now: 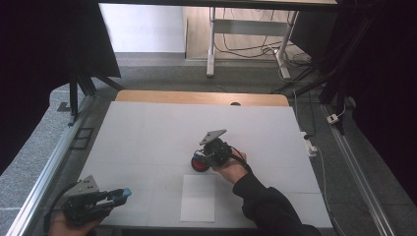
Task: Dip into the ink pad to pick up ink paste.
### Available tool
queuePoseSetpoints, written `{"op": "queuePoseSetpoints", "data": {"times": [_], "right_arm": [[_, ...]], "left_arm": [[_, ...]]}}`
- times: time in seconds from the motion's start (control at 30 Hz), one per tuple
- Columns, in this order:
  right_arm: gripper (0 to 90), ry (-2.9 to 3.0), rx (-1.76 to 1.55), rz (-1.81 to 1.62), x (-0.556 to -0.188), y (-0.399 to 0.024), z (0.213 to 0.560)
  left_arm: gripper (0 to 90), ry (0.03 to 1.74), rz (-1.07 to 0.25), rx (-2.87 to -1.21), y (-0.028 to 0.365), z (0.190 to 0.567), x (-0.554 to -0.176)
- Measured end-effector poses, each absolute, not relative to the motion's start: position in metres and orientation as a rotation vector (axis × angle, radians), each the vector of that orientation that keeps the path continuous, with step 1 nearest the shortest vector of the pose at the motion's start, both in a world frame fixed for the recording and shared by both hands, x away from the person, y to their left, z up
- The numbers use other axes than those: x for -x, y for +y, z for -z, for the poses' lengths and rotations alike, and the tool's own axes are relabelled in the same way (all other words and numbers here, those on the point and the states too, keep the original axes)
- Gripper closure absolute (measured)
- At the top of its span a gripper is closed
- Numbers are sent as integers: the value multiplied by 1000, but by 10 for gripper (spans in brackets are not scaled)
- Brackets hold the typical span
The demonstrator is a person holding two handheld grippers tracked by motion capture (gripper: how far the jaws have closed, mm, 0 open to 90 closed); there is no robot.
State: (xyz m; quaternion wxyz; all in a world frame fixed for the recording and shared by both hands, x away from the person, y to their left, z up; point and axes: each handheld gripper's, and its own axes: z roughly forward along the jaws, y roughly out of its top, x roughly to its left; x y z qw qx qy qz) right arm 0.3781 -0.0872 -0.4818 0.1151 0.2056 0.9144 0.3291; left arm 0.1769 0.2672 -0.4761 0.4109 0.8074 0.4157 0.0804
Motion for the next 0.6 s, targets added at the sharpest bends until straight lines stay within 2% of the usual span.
{"op": "queuePoseSetpoints", "data": {"times": [0.33, 0.6], "right_arm": [[713, 2719, -708, -1099, -392, -100, 482], [712, 2667, -690, -1173, -387, -105, 463]], "left_arm": [[682, 1043, -197, -2024, 269, 476, -176], [682, 1046, -197, -2023, 269, 476, -176]]}}
